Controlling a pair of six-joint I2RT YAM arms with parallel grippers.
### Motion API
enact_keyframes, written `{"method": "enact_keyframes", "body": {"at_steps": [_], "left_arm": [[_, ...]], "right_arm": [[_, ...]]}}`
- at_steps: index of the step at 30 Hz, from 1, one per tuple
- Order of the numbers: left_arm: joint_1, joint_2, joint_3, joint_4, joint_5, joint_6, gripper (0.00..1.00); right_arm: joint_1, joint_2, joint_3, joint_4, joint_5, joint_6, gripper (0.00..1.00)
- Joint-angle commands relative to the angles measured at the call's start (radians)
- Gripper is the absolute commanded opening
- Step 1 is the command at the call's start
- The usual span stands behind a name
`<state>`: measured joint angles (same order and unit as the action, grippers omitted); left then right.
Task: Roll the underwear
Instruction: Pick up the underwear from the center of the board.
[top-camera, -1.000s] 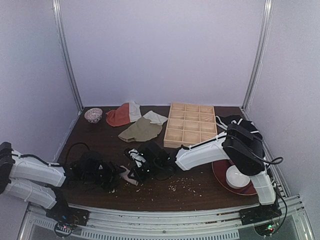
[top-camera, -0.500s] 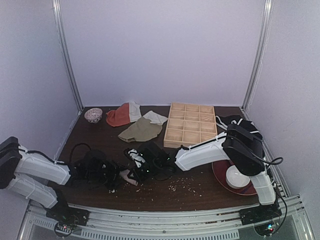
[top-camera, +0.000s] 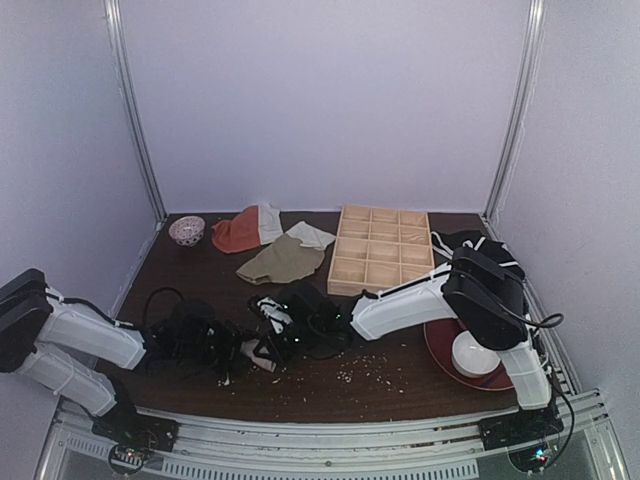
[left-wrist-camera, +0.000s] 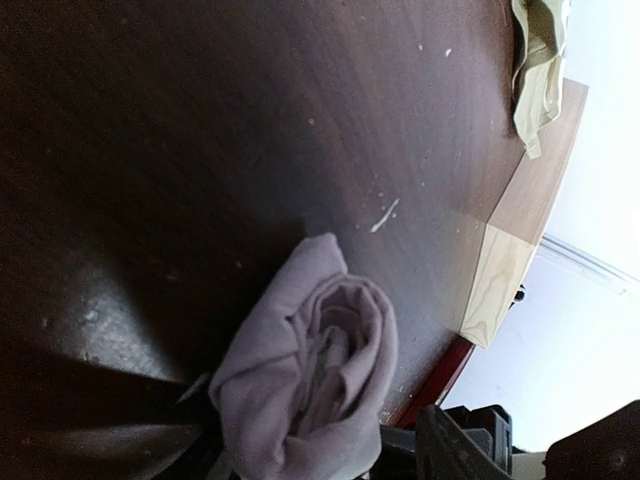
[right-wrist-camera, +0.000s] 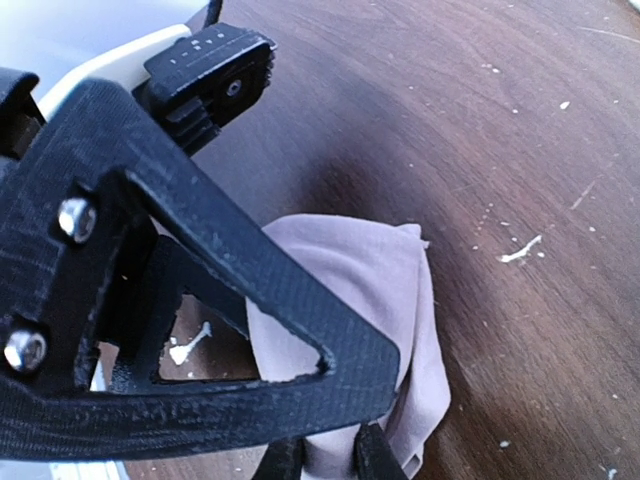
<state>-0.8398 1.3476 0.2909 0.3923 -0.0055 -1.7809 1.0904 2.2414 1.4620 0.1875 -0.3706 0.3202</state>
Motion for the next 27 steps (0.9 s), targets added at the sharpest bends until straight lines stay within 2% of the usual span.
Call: {"method": "enact_keyframes", "body": {"at_steps": [1,10,19,27], "left_arm": [[-0.005,0.051,-0.025,-0.063,-0.012,-0.006,0.58],[-0.006,0.054,-0.035,-0.042,-0.027,-0.008,0.53],[-0.006,0.004,-0.063,-0.062,-0.081,-0.015,0.51],[-0.005,0.023,-0.074,-0.007,-0.088,-0.005,0.51]], "right_arm": [[0.023,0.05,-0.023,0.076,-0.192,0.051,0.0],[0.014,0.052,-0.049,0.218,-0.321,0.142,0.0],[0.012,0.05,-0.104,0.314,-0.345,0.225,0.0],[0.0,0.069,-0.169,0.508,-0.401,0.355,0.0]]}}
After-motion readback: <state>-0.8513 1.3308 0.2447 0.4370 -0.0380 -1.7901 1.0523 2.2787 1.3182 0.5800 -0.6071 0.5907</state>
